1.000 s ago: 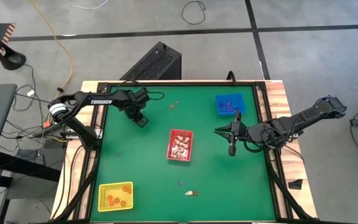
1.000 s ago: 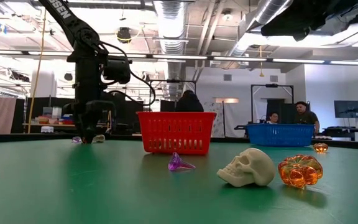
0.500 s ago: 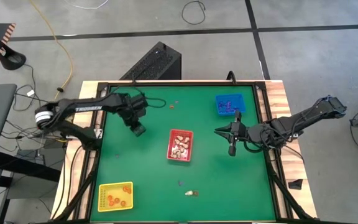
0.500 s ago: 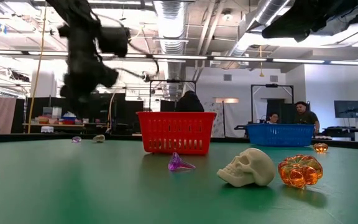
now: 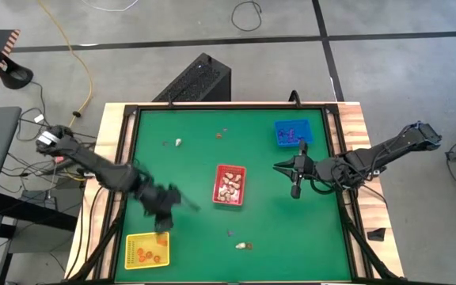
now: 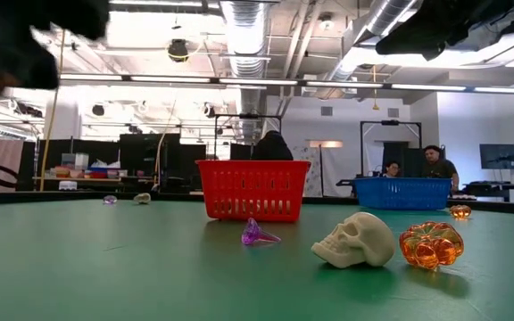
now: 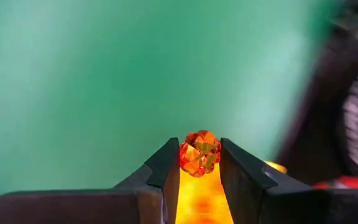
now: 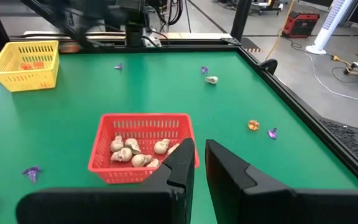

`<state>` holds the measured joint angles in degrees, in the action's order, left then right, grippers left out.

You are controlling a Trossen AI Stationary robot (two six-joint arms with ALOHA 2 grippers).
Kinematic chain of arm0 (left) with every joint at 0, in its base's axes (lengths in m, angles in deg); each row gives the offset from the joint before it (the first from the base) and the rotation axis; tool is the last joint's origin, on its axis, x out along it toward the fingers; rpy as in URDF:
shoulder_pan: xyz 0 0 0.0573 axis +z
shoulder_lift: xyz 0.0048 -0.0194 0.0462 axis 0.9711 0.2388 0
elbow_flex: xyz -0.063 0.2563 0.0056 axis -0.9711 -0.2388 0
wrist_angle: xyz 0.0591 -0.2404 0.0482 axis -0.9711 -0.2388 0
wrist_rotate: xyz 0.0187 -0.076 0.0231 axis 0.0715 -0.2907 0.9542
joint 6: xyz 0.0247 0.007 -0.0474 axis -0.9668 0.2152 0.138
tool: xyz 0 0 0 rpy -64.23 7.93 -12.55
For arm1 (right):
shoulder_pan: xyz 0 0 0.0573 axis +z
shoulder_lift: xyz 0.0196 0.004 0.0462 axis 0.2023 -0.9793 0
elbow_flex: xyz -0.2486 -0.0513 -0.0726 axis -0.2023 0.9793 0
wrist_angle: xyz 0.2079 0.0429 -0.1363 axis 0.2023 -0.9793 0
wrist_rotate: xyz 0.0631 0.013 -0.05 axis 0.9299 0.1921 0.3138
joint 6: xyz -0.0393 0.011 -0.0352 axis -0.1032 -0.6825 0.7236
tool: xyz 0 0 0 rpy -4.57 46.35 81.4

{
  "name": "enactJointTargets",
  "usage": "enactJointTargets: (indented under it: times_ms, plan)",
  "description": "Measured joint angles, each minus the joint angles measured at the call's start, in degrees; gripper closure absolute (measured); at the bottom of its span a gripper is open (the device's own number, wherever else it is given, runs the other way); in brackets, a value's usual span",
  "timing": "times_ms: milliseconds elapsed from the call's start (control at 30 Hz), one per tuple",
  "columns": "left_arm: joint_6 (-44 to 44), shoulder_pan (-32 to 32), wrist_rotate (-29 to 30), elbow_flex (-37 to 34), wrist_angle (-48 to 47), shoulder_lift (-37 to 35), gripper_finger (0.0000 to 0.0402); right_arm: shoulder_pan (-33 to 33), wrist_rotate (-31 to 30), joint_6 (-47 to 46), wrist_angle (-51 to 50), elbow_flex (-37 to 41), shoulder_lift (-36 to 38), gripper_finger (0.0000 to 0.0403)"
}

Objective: Sort Halloween decoration

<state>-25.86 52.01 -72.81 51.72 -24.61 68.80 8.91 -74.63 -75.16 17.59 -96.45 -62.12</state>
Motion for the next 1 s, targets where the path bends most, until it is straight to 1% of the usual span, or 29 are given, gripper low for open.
enactJointTargets:
  times_ms: [67,167,267,400,533,867,933,1000]
  plan:
    - [2.4,-6.1,0.3,0.0,6.1,1.4,0.0313,0.0,0.0,0.0,0.3,0.0,0.0,0.0333]
    - [5.3,-12.3,2.4,0.1,12.3,3.8,0.0313,-0.1,0.0,0.0,0.8,0.0,0.0,0.0333]
    - [10.4,-16.1,3.9,0.1,12.4,6.3,0.0313,-0.2,0.0,-0.8,1.1,0.0,0.0,0.0333]
    - [16.8,-19.1,2.1,0.1,11.1,9.8,0.0312,-1.0,-0.1,-0.9,2.6,0.0,0.0,0.0333]
    - [19.9,-20.3,-1.8,0.0,11.2,12.9,0.0307,-2.3,-0.1,-0.9,3.9,0.0,0.0,0.0333]
    - [20.2,-19.4,-3.5,0.0,9.4,13.2,0.0270,-6.1,-0.1,-0.9,3.6,0.0,-0.1,0.0333]
    - [19.7,-18.9,-6.3,0.0,8.5,13.2,0.0261,-6.6,-0.1,-0.9,3.5,0.0,-0.1,0.0333]
    - [18.2,-17.9,-11.1,0.0,8.7,12.9,0.0254,-7.0,-0.1,-0.9,3.4,0.0,-0.1,0.0333]
